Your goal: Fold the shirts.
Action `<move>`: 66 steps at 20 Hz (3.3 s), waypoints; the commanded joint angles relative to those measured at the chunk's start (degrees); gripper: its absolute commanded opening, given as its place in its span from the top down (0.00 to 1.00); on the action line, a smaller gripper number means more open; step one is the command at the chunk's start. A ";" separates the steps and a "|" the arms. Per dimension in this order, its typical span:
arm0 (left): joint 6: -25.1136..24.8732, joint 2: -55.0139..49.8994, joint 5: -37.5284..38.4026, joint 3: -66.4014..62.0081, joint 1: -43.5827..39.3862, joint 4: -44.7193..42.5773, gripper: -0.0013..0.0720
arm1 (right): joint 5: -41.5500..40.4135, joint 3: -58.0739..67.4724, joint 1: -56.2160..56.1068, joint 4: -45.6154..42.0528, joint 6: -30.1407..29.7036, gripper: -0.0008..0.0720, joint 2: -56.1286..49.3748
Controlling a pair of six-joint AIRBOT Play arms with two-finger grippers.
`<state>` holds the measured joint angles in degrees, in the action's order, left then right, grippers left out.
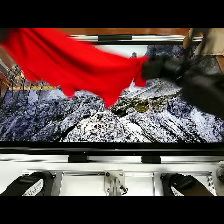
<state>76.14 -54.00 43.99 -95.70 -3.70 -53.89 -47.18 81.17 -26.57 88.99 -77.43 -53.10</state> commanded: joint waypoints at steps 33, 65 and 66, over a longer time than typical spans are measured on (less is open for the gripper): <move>8.92 -43.43 38.80 -2.62 12.63 14.01 0.08 | 7.78 -22.77 19.28 13.20 11.32 0.22 -14.10; -1.09 -32.46 10.27 43.15 -8.33 26.01 0.94 | -14.86 -22.01 25.31 21.84 -10.62 0.07 -24.76; -1.14 -32.00 11.10 42.69 -8.04 25.81 0.94 | -14.23 -22.01 25.31 24.35 -11.72 0.07 -26.73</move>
<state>77.78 -86.50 51.46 -51.51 -12.27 -28.03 -61.19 59.11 -1.28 107.53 -83.79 -73.97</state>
